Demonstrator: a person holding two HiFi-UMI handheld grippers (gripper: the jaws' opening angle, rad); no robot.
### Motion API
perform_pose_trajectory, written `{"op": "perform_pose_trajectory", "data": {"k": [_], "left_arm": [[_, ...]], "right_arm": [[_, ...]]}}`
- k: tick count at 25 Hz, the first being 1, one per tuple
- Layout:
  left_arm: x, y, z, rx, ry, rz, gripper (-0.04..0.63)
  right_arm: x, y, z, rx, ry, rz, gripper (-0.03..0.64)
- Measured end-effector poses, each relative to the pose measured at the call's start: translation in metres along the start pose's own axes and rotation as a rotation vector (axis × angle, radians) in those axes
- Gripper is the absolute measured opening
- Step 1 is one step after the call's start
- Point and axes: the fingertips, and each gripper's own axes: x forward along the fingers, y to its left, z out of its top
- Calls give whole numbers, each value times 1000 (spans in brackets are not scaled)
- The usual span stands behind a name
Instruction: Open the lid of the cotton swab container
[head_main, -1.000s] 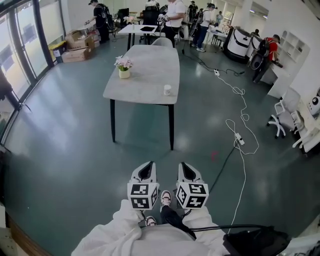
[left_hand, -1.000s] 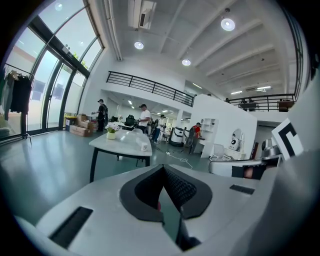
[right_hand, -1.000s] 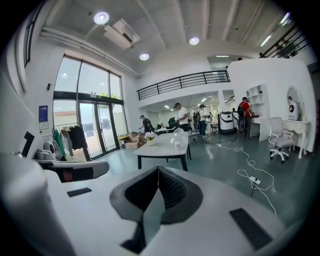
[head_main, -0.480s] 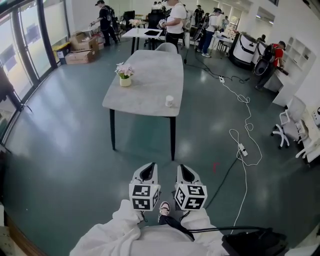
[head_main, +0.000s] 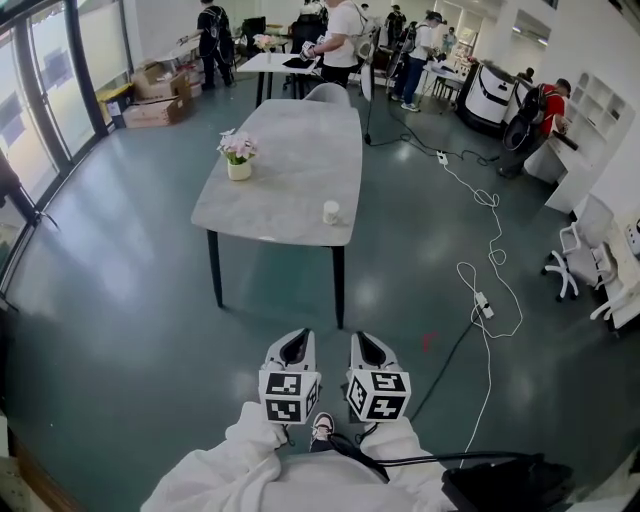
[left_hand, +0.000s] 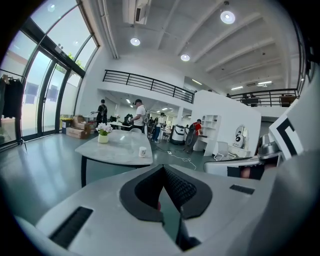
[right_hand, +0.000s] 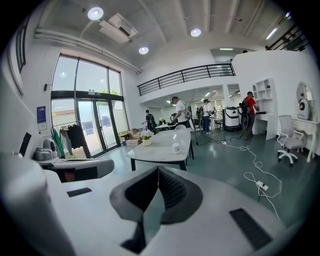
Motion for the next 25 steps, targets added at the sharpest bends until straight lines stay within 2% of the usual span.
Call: {"op": "perform_pose_trajectory", "data": {"k": [6, 13, 25], "left_arm": [[37, 5, 12, 1, 5, 24, 2], [79, 2, 20, 7, 17, 55, 2], [131, -14, 27, 28, 36, 67, 2]], "right_arm": [[34, -12, 18, -22, 13, 40, 61], [64, -49, 34, -17, 13, 56, 61], [88, -112, 52, 8, -14, 29, 61]]}}
